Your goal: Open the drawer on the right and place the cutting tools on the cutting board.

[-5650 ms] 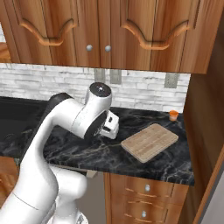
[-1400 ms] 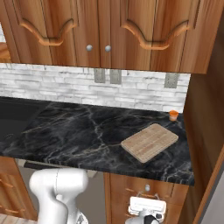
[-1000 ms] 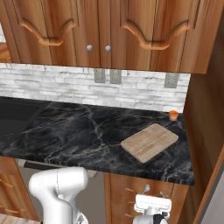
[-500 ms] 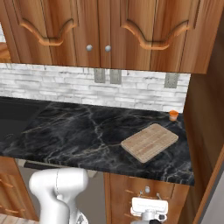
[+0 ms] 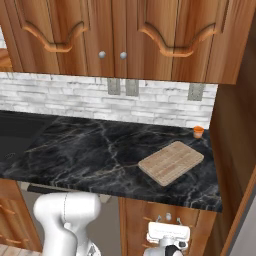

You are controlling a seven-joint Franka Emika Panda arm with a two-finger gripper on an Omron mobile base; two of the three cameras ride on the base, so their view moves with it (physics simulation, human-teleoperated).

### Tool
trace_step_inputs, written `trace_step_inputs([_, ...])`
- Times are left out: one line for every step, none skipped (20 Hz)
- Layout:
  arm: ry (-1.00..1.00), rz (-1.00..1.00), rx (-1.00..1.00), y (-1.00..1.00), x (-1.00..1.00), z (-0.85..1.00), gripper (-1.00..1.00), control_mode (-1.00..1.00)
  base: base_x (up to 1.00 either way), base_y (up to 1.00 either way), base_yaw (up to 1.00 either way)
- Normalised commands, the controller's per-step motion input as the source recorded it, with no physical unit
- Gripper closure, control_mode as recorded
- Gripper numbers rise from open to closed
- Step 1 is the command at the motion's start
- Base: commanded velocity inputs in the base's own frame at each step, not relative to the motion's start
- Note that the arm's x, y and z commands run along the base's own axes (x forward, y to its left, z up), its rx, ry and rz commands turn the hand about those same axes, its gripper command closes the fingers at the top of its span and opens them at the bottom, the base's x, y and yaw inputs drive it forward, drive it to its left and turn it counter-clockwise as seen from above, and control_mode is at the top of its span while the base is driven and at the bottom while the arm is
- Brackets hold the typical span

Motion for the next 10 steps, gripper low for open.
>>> trace_step_inputs([-0.01,0.0,0.0,0.0,0.04,0.31,-1.0,-1.0,0.0,0.0,0.0])
trace_step_inputs([-0.02,0.0,0.0,0.01,0.01,0.38,-1.0,-1.0,0.0,0.0,0.0])
trace_step_inputs([-0.01,0.0,0.0,0.02,0.03,0.38,-1.0,-1.0,0.0,0.0,0.0])
trace_step_inputs([-0.01,0.0,0.0,0.0,0.0,0.34,-1.0,-1.0,0.0,0.0,0.0])
trace_step_inputs([-0.01,0.0,0.0,0.0,0.0,0.12,-1.0,-1.0,0.0,0.0,0.0])
trace_step_inputs([0.0,0.0,0.0,0.0,0.0,0.0,-1.0,-1.0,0.0,0.0,0.0])
trace_step_inputs([0.0,0.0,0.0,0.0,0.0,0.0,-1.0,-1.0,0.0,0.0,0.0])
trace_step_inputs([0.0,0.0,0.0,0.0,0.0,0.0,-1.0,-1.0,0.0,0.0,0.0])
trace_step_inputs([0.0,0.0,0.0,0.0,0.0,0.0,-1.0,-1.0,0.0,0.0,0.0])
trace_step_inputs([0.0,0.0,0.0,0.0,0.0,0.0,-1.0,-1.0,0.0,0.0,0.0])
